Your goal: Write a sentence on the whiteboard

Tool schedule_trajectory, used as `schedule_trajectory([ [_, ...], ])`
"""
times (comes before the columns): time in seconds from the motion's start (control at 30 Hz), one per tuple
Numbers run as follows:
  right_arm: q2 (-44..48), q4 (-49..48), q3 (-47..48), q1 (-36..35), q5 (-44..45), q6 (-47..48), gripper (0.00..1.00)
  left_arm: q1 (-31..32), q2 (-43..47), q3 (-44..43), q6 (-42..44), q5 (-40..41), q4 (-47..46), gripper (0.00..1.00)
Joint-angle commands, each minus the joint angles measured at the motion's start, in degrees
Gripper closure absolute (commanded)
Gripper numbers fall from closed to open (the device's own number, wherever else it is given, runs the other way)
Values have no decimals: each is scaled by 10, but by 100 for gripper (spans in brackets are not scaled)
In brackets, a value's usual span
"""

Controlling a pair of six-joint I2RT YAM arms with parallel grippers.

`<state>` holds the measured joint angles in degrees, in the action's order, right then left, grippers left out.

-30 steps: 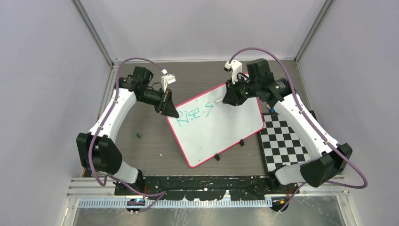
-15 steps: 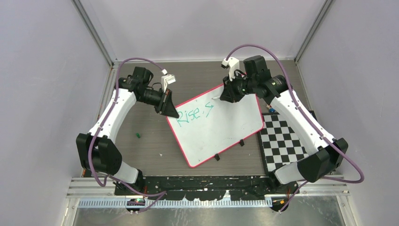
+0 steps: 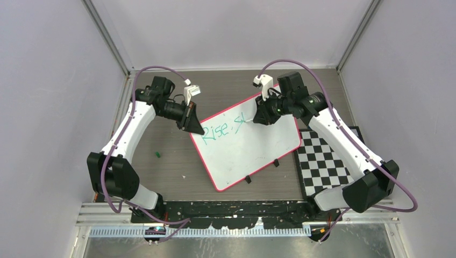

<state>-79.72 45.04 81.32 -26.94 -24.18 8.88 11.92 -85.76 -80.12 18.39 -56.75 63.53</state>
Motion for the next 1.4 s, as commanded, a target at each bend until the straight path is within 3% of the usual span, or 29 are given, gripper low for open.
schedule_trajectory([
  [0.0, 14, -24, -21, -1, 15, 10, 100, 9, 14, 11, 26, 9, -5, 100],
  [0.5, -11, -21, 42, 0, 29, 11, 100, 9, 12, 7, 24, 8, -4, 100],
  [1.37, 14, -9, -19, 17, 22, 32, 100, 9, 9, 7, 26, 8, -4, 100],
])
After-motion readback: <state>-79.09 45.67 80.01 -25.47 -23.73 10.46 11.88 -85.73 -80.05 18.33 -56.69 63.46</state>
